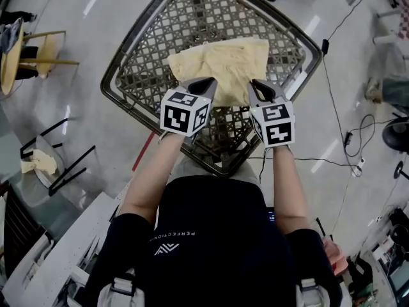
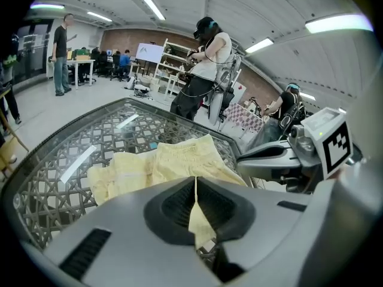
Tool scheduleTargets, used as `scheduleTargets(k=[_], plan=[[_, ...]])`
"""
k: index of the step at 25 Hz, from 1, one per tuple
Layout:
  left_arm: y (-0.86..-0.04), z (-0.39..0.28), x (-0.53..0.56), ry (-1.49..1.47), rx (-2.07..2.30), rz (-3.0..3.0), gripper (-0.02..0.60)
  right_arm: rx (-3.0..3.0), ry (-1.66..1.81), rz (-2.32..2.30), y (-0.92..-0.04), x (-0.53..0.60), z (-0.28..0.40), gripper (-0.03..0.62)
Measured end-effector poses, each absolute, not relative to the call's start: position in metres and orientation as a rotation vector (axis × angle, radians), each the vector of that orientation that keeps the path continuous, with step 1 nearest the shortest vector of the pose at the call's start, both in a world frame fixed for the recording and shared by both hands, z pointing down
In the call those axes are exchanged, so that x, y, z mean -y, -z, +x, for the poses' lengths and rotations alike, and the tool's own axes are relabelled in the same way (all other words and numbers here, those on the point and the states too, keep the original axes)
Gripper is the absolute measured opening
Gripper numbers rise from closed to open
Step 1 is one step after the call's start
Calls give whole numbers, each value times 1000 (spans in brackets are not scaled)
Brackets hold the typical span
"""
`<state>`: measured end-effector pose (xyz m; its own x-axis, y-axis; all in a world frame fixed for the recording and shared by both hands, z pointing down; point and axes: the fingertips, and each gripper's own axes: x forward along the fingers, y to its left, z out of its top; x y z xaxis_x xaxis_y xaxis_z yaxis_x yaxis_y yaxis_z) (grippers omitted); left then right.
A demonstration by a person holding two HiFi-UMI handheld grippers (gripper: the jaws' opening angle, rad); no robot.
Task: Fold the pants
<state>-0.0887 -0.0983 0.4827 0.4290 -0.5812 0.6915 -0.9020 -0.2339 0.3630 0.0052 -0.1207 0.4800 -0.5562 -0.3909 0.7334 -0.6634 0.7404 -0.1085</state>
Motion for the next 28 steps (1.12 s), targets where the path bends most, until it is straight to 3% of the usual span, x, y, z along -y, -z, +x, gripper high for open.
scheduleTargets(k=[28], plan=[[-451, -78, 34, -618, 1288, 2054, 17, 2298, -620, 1017, -433, 52, 23, 41]])
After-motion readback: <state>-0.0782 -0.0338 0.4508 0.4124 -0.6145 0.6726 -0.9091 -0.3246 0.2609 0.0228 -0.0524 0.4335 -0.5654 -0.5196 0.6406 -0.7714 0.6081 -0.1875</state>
